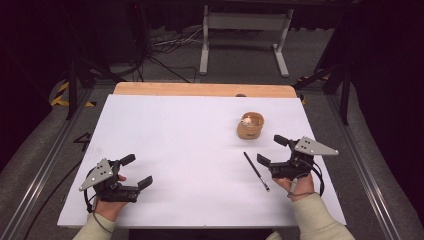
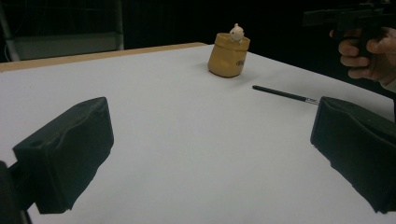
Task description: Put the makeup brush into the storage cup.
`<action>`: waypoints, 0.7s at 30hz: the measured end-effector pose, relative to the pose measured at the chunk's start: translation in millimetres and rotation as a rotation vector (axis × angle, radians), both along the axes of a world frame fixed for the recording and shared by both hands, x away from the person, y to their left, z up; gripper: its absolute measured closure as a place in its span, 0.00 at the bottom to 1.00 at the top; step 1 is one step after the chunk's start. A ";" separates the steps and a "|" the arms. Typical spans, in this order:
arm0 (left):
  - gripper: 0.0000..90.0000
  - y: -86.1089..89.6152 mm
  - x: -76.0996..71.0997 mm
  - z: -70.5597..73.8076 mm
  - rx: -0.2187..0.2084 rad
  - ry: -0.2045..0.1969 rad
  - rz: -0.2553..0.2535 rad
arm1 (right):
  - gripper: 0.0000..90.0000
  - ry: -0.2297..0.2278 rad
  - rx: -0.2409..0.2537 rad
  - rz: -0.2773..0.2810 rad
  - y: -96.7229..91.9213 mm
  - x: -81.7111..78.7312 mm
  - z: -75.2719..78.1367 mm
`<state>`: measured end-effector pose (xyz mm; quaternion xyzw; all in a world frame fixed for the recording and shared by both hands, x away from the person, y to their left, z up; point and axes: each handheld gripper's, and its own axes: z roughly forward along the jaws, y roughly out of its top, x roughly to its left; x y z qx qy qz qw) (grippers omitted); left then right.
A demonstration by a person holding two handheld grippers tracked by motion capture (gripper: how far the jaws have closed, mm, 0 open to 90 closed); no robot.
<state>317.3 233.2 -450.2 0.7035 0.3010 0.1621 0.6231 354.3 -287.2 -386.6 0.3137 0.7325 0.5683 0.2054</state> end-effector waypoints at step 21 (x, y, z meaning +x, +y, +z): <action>0.00 -1.4 0.9 -0.3 0.010 0.012 -0.004 | 0.11 0.221 -0.353 -0.020 15.0 24.0 25.3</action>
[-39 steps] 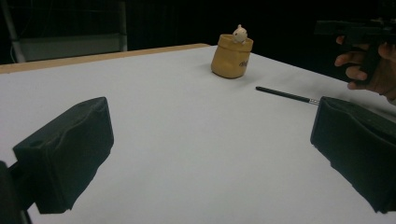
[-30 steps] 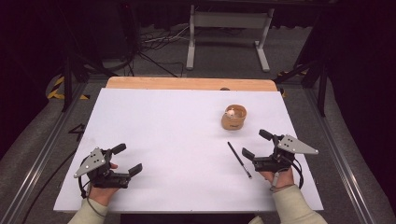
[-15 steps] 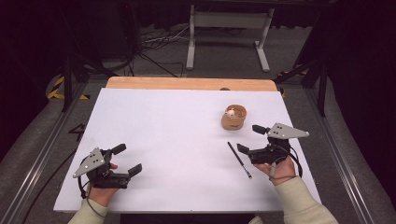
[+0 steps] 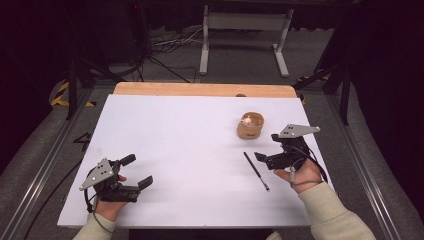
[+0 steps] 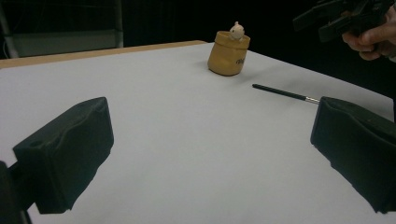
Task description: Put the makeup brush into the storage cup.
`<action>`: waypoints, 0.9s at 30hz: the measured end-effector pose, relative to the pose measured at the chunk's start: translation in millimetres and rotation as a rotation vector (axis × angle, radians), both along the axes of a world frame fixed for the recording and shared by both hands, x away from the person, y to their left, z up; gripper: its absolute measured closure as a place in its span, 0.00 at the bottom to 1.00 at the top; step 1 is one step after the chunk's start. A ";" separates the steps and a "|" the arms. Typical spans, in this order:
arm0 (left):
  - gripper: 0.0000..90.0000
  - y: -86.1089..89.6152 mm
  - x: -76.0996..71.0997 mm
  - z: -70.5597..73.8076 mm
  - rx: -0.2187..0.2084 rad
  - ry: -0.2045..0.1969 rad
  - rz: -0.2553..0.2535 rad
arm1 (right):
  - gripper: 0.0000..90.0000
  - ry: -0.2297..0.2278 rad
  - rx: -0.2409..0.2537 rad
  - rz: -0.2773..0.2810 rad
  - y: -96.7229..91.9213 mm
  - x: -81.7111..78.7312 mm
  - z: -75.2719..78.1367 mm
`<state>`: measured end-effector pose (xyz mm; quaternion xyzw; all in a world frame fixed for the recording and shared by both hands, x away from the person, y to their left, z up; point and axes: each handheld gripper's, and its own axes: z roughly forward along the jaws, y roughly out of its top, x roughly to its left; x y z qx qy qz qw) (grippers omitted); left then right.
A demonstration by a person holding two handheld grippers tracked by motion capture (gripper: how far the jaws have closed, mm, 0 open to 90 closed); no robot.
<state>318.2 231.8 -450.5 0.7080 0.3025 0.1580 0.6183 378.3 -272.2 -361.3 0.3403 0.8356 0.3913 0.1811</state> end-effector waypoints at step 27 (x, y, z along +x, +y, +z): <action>0.00 0.2 0.6 0.2 -0.001 0.012 -0.001 | 0.15 0.262 -0.308 0.019 18.8 18.9 -6.8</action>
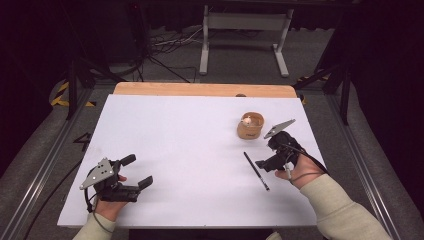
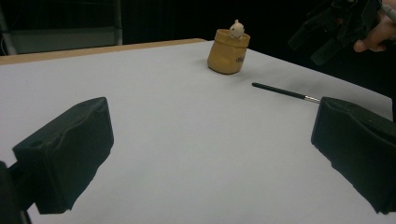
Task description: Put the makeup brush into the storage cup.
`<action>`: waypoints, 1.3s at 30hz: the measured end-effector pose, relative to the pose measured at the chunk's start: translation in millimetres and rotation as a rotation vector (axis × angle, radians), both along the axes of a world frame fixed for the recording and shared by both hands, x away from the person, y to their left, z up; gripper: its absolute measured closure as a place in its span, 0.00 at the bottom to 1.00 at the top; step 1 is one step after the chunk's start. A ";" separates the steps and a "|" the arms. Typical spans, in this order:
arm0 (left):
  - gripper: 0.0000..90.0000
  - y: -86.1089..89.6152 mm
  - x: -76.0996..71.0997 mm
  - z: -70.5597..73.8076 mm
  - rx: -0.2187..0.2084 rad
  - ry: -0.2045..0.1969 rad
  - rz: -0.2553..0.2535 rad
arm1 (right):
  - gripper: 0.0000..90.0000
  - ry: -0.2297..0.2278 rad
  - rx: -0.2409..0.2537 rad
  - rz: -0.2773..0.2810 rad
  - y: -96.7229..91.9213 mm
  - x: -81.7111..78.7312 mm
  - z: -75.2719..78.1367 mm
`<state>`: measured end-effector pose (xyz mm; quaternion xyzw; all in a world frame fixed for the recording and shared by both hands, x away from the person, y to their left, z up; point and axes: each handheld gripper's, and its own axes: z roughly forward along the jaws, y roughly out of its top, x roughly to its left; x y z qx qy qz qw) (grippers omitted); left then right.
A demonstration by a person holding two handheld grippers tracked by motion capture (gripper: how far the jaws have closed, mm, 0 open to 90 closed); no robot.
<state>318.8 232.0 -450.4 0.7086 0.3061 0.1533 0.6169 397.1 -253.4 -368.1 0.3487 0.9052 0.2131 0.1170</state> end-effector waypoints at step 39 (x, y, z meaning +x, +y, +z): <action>0.00 -2.2 -0.9 1.4 0.035 0.002 0.013 | 0.25 0.153 -0.116 0.033 19.1 15.1 -34.3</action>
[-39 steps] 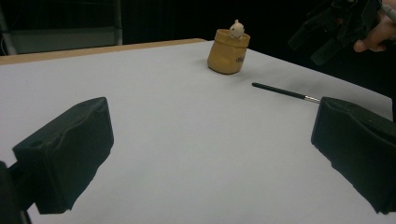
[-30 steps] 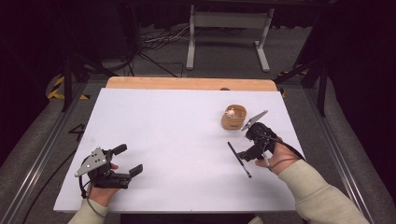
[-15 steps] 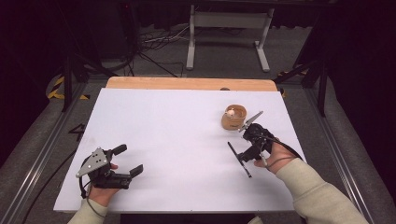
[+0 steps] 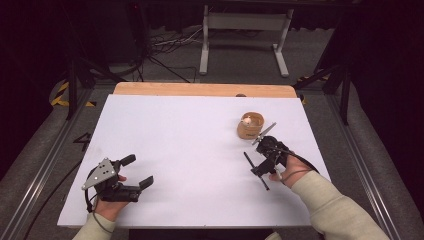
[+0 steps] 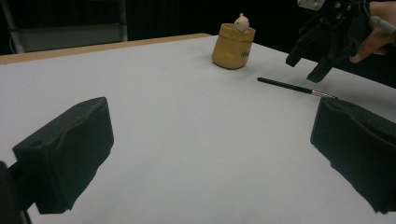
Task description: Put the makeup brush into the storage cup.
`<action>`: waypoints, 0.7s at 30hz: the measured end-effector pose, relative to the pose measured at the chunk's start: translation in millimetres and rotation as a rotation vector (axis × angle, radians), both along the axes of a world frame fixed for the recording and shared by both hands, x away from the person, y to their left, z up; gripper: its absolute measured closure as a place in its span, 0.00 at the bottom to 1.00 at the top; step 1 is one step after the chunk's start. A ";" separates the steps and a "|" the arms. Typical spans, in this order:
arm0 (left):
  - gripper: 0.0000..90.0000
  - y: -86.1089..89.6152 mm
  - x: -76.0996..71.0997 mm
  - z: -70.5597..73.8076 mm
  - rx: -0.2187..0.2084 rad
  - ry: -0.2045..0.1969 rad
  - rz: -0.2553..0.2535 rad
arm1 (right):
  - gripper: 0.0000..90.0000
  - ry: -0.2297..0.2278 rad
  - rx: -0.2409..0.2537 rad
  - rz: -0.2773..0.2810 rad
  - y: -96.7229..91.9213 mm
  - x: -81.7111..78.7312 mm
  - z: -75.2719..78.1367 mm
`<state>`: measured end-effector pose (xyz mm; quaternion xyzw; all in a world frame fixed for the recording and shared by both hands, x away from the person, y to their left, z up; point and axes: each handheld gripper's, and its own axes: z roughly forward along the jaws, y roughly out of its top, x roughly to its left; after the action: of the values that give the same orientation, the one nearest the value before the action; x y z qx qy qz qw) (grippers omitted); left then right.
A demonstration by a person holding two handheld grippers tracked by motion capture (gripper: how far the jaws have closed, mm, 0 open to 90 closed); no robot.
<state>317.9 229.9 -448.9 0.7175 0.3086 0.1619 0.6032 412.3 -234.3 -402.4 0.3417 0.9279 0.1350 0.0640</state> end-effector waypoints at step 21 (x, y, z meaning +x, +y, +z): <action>0.00 -0.6 0.3 -0.3 0.011 -0.001 0.004 | 0.52 0.052 -0.050 0.038 9.4 -2.7 -17.3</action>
<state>318.2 229.3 -449.3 0.7202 0.3090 0.1651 0.5988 409.6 -224.9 -419.7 0.3255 0.9387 0.1041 0.0458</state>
